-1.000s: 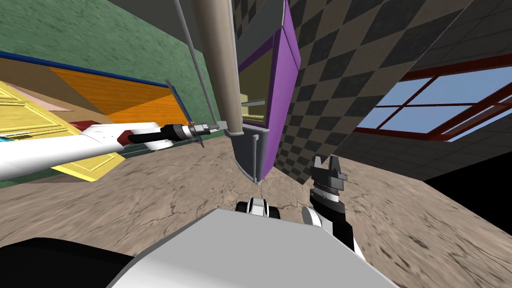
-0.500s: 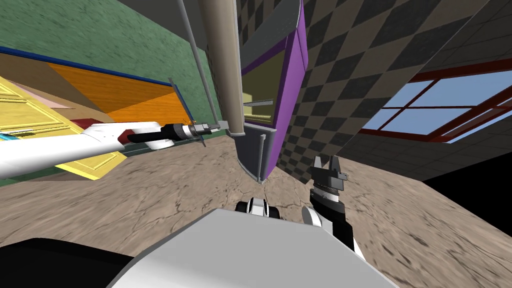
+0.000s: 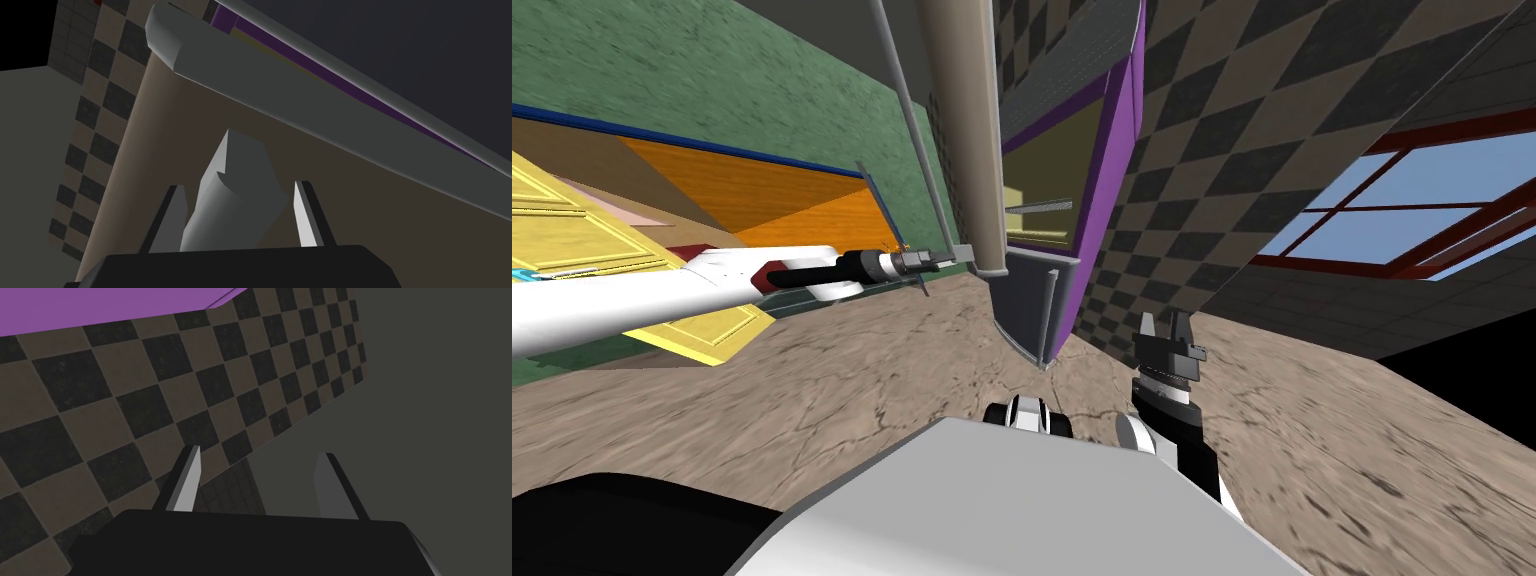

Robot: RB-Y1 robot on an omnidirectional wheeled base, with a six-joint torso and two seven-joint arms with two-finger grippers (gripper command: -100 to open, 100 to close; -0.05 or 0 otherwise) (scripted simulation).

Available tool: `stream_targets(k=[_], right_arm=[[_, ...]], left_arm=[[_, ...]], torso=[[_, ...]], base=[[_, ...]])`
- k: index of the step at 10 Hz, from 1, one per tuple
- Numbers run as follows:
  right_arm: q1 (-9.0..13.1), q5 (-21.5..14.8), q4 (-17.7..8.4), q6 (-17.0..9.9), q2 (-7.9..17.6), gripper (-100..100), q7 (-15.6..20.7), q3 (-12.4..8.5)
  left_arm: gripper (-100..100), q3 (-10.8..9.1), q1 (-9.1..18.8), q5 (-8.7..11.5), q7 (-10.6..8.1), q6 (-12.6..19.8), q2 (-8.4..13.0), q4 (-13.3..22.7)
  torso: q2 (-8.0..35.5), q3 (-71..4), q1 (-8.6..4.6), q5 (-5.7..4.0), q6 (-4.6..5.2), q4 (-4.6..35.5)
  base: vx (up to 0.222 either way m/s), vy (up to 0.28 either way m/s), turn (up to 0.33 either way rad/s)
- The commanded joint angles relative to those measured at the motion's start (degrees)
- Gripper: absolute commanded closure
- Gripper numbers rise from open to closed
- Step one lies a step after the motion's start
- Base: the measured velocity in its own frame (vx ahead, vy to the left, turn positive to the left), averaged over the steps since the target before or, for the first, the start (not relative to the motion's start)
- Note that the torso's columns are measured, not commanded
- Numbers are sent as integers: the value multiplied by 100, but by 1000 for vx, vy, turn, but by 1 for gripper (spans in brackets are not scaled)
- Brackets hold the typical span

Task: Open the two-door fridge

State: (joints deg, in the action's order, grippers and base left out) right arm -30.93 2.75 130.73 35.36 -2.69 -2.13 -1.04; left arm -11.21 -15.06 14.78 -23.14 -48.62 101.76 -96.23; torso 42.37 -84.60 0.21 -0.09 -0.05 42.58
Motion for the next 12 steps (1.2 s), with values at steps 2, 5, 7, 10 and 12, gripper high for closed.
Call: stream_targets(k=[2,5,7,10,12], right_arm=[[0,0,0,0,-1,0,0,1],[0,0,0,0,0,0,0,0],[0,0,0,0,0,0,0,0],[0,0,0,0,-3,0,0,2],[0,0,1,0,-3,0,0,2]], left_arm=[[100,74,157,109,72,-146,67,-139],[100,48,146,156,121,-390,118,-342],[100,22,135,203,169,-633,168,-545],[100,22,135,203,169,-633,168,-545],[100,8,130,226,194,-755,194,-646]], torso=[[-28,-26,-30,-16,10,-7],[-13,-13,-10,-5,8,-3],[-21,-26,-26,-17,9,0],[-10,-11,-98,-28,7,-9],[1,-6,-50,-26,14,2]], base=[[11,259,-3],[10,295,-7],[19,348,0],[12,142,-3],[12,154,-1]])
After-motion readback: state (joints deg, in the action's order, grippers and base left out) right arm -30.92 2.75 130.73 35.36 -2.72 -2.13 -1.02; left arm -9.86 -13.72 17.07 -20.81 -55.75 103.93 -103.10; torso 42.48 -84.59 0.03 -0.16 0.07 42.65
